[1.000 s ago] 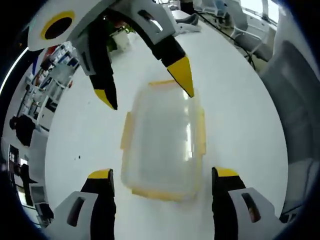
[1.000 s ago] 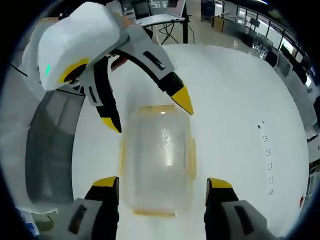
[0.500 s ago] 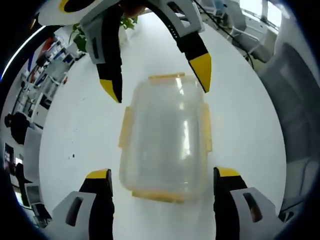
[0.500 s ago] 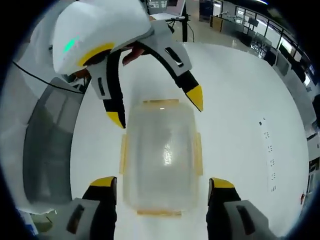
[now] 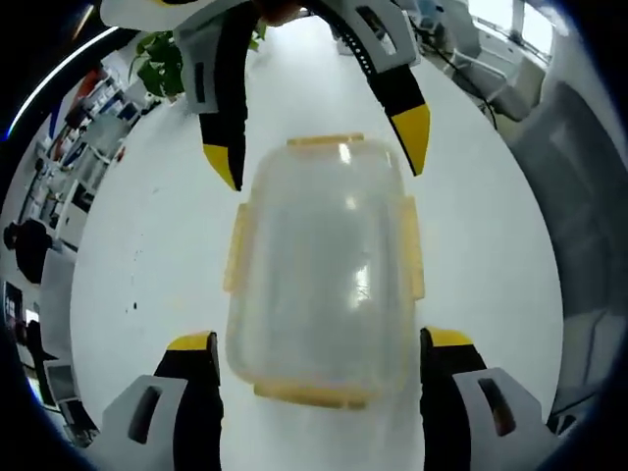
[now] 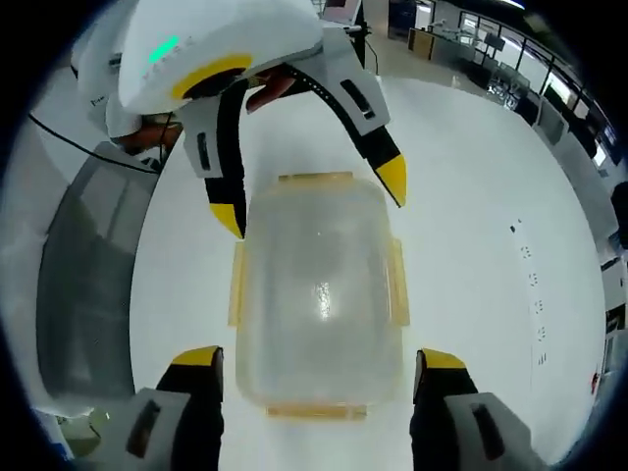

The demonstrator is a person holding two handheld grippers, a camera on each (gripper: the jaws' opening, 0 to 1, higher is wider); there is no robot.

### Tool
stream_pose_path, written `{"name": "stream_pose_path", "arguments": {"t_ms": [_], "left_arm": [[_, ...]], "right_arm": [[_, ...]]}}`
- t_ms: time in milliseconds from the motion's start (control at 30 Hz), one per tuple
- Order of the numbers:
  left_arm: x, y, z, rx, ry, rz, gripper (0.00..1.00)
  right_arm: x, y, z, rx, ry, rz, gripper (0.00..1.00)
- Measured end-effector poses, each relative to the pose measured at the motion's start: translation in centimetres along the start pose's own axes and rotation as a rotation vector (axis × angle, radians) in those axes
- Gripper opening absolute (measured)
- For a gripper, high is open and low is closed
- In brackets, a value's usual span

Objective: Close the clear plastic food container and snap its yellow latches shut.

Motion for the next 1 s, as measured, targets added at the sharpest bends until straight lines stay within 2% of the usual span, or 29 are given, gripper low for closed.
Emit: {"name": "stream_pose_path", "arguments": {"t_ms": [133, 200, 433, 1000], "left_arm": [[0.4, 0.2, 0.2, 0.002, -0.015, 0.009, 0.80], [0.5, 0.2, 0.3, 0.009, -0.020, 0.008, 0.80], [0.6, 0.0, 0.4, 0.008, -0.007, 0.003, 0.80], [0.0, 0.9, 1.0, -0.006, -0.012, -0.012, 0.80]], "right_arm": [[0.3, -0.2, 0.3, 0.016, 0.010, -0.003, 0.80], [0.3, 0.0, 0.5, -0.022, -0.002, 0.014, 0.80], [0.8, 0.0, 0.8, -0.044, -0.015, 0.027, 0.76], [1.3, -0.4, 0.2, -0.068, -0.012, 0.006, 0.75]]}}
Point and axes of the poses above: the point that each gripper's makers call its tool centre point, and the gripper's own axes: x roughly forward along the fingers, y roughly to its right, z roughly out of its underside, the point moved 5 cm from there along -x, roughly backward along the fingers, and after that the axes turned 15 degrees about y, right-handed, at the moved point
